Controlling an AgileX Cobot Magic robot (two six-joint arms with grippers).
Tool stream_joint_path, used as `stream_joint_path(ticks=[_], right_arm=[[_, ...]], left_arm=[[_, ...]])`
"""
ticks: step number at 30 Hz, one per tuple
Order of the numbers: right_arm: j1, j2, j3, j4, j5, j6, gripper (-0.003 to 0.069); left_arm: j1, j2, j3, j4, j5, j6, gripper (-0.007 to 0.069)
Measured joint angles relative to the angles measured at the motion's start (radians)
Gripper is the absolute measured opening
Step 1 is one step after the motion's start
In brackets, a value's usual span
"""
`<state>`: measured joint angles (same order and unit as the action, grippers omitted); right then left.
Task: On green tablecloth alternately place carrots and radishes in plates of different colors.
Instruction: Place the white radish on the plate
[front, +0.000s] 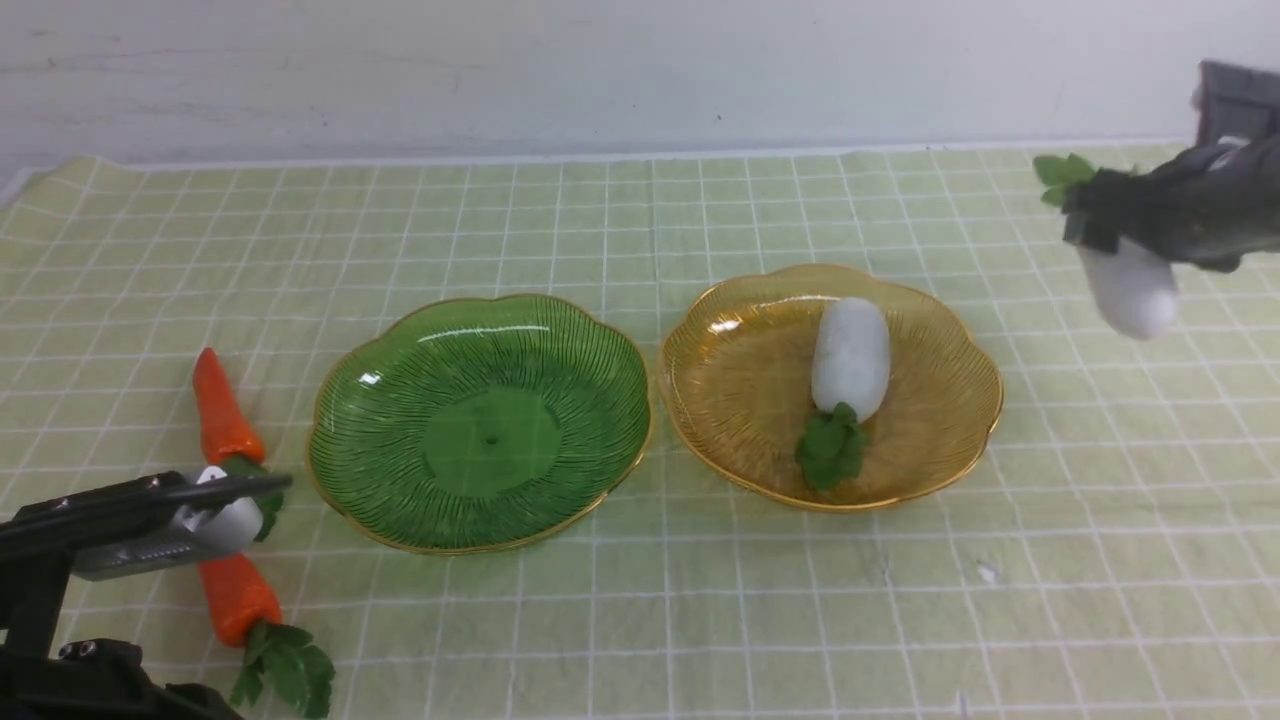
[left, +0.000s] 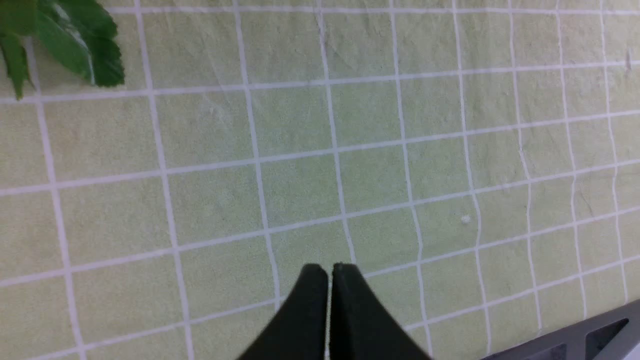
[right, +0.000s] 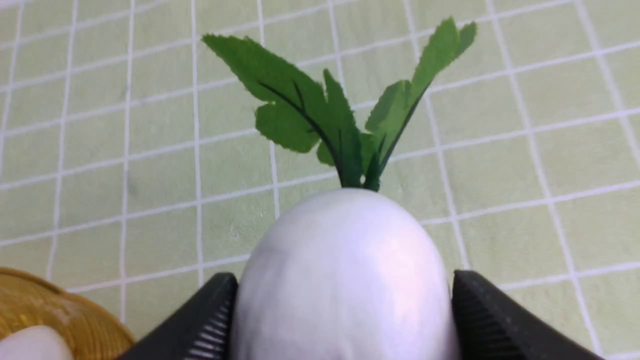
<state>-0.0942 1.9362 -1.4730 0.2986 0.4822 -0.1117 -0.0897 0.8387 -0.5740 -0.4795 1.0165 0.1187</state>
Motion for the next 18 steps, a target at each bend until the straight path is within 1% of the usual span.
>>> stream_joint_path(ticks=[1,3,5,7,9,12,13,14,15,18], right_arm=[[-0.001,-0.005,0.0,0.001,0.007,0.0,0.0484],[0.0,-0.067,-0.003,0.028,0.113,-0.012,0.0484],[0.021,-0.086,-0.003,0.056,0.189,-0.044,0.0484],[0.04,-0.086,-0.003,0.067,0.224,-0.056,0.0484],[0.082,-0.073,-0.003,0.083,0.281,-0.071,0.0484],[0.134,-0.048,-0.003,0.089,0.318,-0.088,0.0484],[0.163,-0.033,-0.003,0.089,0.329,-0.093,0.0492],[0.19,-0.018,-0.003,0.089,0.333,-0.096,0.0515],[0.193,-0.016,-0.003,0.089,0.333,-0.097,0.052],[0.239,0.006,-0.003,0.094,0.338,-0.098,0.0611]], left_arm=[[0.0,0.0,0.0,0.0,0.0,0.0,-0.0007],[0.0,0.0,0.0,0.0,0.0,0.0,-0.0007],[0.0,0.0,0.0,0.0,-0.001,0.0,-0.0007],[0.0,0.0,0.0,0.0,-0.003,0.0,-0.0007],[0.0,0.0,0.0,0.0,-0.007,0.0,-0.0007],[0.0,0.0,0.0,0.0,-0.015,0.0,-0.0007],[0.0,0.0,0.0,0.0,-0.022,0.0,-0.0007],[0.0,0.0,0.0,0.0,-0.027,0.0,-0.0007],[0.0,0.0,0.0,0.0,-0.027,0.0,-0.0007],[0.0,0.0,0.0,0.0,-0.029,0.0,-0.0007]])
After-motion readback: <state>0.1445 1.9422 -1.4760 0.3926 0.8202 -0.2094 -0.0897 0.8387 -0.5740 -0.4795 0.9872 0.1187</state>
